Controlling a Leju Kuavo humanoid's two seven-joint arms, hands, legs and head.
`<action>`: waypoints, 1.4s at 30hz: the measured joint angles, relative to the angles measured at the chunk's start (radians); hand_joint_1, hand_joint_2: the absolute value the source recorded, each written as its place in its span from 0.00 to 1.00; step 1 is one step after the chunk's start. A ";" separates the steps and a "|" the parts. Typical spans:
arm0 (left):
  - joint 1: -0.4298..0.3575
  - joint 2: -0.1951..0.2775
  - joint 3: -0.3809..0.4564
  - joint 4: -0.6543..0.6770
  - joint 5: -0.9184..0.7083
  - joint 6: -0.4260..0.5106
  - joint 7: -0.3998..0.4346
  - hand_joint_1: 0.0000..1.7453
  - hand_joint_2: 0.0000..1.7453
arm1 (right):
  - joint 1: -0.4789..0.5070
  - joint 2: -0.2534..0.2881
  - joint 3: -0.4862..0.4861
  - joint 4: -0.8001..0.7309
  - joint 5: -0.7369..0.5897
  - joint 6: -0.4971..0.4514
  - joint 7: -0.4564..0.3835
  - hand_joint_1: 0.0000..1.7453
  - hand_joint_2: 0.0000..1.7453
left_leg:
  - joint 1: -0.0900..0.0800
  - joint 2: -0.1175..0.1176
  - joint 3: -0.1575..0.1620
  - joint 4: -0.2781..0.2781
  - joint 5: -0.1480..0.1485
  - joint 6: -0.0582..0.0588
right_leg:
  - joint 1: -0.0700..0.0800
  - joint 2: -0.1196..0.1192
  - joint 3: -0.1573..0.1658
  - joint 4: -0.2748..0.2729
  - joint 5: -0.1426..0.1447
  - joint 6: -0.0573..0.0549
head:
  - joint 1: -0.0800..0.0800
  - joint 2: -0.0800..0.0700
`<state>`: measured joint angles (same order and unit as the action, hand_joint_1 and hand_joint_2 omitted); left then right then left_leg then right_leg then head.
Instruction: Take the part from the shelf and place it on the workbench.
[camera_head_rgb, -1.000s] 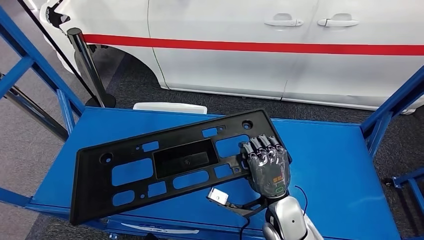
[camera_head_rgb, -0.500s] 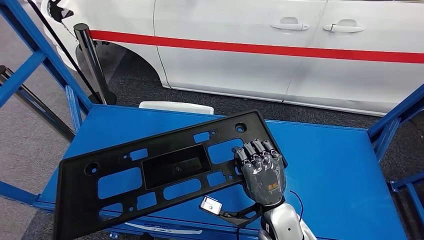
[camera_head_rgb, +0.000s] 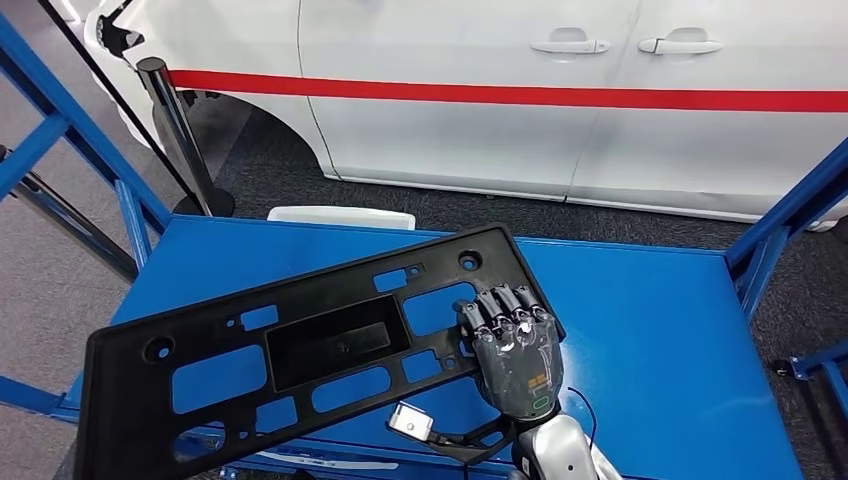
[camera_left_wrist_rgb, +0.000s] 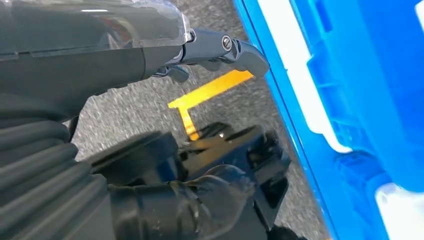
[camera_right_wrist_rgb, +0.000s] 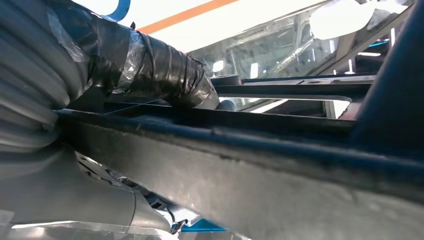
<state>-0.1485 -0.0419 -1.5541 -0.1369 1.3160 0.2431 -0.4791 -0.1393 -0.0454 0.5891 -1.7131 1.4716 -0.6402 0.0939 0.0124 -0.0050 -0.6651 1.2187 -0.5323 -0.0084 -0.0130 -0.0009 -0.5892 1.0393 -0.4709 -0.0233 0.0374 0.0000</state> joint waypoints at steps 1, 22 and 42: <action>0.000 0.000 0.000 0.000 0.001 0.009 0.004 0.00 1.00 | 0.000 0.000 0.000 0.000 0.000 0.000 0.003 1.00 1.00 | -0.001 0.000 0.034 -0.073 0.033 0.006 | 0.000 0.001 0.002 0.000 -0.001 0.001 | 0.000 0.000; -0.007 -0.015 0.000 0.000 0.001 0.061 0.036 0.00 1.00 | -0.002 -0.006 0.000 0.012 -0.005 0.000 0.021 1.00 1.00 | -0.005 -0.001 0.095 -0.200 0.069 0.037 | -0.002 0.002 -0.017 0.031 -0.001 0.036 | 0.003 0.000; -0.008 -0.017 -0.001 0.000 -0.002 0.072 0.039 0.00 1.00 | 0.000 -0.006 -0.002 0.015 -0.013 -0.002 0.022 1.00 1.00 | -0.002 0.005 0.113 -0.234 0.086 0.050 | 0.005 0.001 -0.034 0.065 -0.039 0.033 | 0.002 0.000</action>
<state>-0.1566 -0.0592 -1.5548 -0.1367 1.3140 0.3152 -0.4398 -0.1389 -0.0511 0.5869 -1.6981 1.4585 -0.6417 0.1164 0.0107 -0.0002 -0.5525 0.9850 -0.4465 0.0414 -0.0075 0.0002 -0.6231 1.1043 -0.5100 0.0094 0.0393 0.0000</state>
